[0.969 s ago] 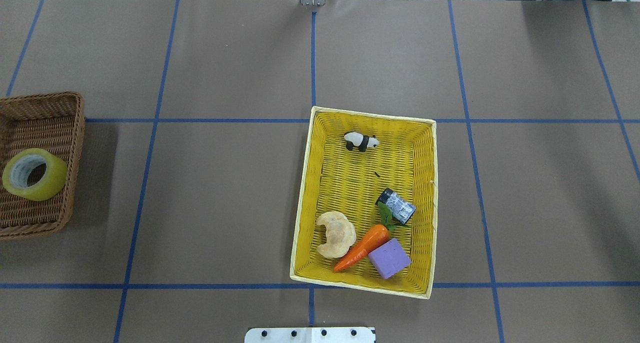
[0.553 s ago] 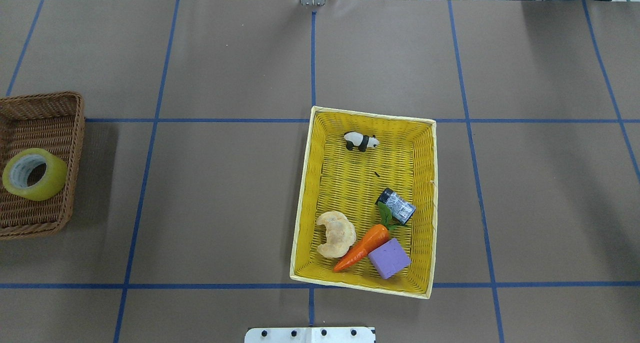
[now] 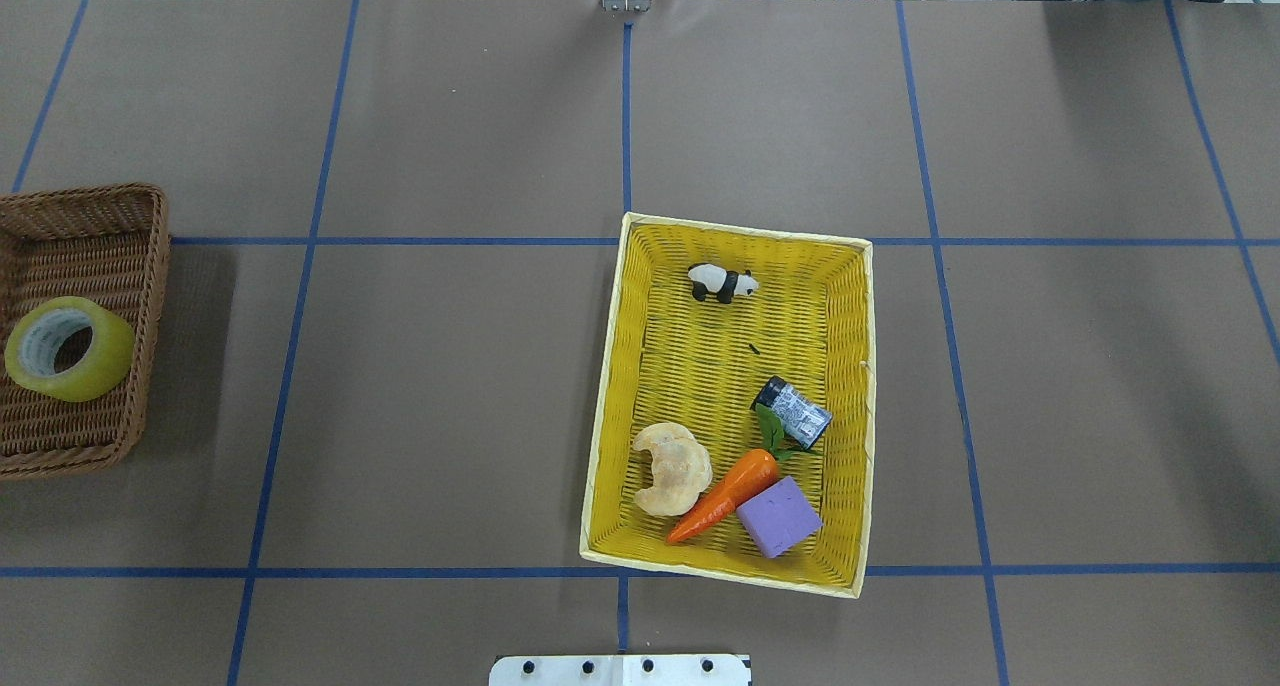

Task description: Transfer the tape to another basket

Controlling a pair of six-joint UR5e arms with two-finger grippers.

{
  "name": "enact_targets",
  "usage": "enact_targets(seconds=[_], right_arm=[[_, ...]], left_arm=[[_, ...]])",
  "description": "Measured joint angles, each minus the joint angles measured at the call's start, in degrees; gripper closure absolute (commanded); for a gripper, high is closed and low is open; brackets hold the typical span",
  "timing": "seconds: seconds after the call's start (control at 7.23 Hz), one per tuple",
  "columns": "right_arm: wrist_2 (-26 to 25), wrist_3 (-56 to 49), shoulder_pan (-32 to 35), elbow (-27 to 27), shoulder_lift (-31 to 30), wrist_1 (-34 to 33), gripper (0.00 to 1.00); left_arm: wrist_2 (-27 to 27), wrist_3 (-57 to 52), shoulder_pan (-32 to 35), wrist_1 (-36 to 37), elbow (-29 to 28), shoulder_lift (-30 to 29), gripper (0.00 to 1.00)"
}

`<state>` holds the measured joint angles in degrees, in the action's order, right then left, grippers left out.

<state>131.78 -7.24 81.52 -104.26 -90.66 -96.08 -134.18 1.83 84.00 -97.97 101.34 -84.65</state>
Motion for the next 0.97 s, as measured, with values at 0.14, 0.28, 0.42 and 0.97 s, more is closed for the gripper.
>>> enact_targets(seconds=[0.14, 0.28, 0.42, 0.97], right_arm=[[-0.7, 0.0, -0.1, 0.1, 0.3, -0.2, 0.00], [-1.8, 0.0, -0.1, 0.2, 0.5, -0.4, 0.00], [-2.5, 0.1, -0.2, 0.1, 0.8, -0.4, 0.00], [-2.6, 0.2, -0.9, 0.5, 1.3, -0.8, 0.00]], left_arm=[[0.0, 0.1, 0.0, 0.0, -0.2, -0.2, 0.02], [0.0, 0.1, 0.0, 0.1, -0.2, -0.5, 0.02], [0.0, 0.2, -0.1, 0.1, -0.1, -0.7, 0.02], [-0.2, 0.2, -0.1, -0.2, -0.1, -0.8, 0.02]])
